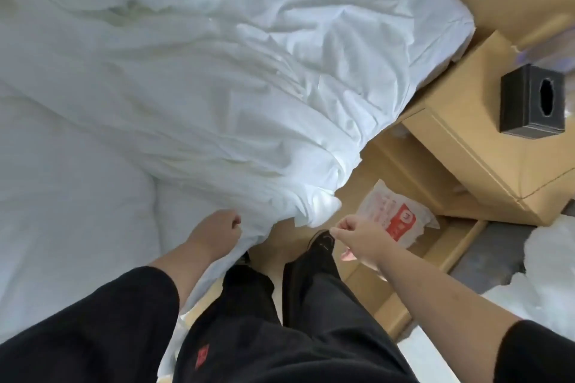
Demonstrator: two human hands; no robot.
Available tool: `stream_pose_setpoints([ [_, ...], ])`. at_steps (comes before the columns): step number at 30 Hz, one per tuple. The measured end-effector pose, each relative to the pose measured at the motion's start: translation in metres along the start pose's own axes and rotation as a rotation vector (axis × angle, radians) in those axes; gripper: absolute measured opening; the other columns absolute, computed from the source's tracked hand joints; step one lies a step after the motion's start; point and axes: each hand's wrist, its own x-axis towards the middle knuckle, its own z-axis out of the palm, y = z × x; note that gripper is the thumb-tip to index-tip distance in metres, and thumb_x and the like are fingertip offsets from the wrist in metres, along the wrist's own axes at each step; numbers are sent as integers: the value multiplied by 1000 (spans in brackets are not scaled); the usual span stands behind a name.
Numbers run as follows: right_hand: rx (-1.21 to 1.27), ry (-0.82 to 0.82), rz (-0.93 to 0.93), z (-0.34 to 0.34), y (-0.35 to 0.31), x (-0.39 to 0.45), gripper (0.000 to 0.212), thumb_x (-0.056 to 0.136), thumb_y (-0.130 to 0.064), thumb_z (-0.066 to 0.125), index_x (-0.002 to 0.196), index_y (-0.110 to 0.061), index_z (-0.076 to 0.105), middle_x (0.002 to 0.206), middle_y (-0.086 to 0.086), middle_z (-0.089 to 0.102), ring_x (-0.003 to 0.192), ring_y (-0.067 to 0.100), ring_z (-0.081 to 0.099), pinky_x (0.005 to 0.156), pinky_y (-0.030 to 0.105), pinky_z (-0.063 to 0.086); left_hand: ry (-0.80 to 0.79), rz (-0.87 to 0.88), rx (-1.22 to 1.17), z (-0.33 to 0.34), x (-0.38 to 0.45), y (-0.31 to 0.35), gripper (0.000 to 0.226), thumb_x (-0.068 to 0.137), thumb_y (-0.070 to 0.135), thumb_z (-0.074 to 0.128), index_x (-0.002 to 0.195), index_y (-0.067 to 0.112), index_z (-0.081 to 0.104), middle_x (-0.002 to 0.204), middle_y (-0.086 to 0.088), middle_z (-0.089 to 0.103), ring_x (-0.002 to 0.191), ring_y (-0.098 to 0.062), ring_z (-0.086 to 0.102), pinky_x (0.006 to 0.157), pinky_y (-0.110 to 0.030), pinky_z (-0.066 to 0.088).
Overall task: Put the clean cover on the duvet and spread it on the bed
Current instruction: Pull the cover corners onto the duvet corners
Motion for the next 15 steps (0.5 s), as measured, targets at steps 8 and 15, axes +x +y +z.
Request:
stream_pose_setpoints([
  [8,-114,-58,104,10,36,101,16,99,-31,56,107,-19,64,92,2,70,85,19,71,92,44,57,360,315,660,11,125,45,53,85,13,62,137,15,49,136,-11,50,124,-38,45,100,-50,37],
  [15,-112,-99,125,2,55,78,29,99,-36,53,110,-12,66,97,12,72,75,18,67,70,29,55,229,263,506,4,121,52,31,106,26,41,99,8,66,92,-9,63,90,-33,61,80,-44,49],
])
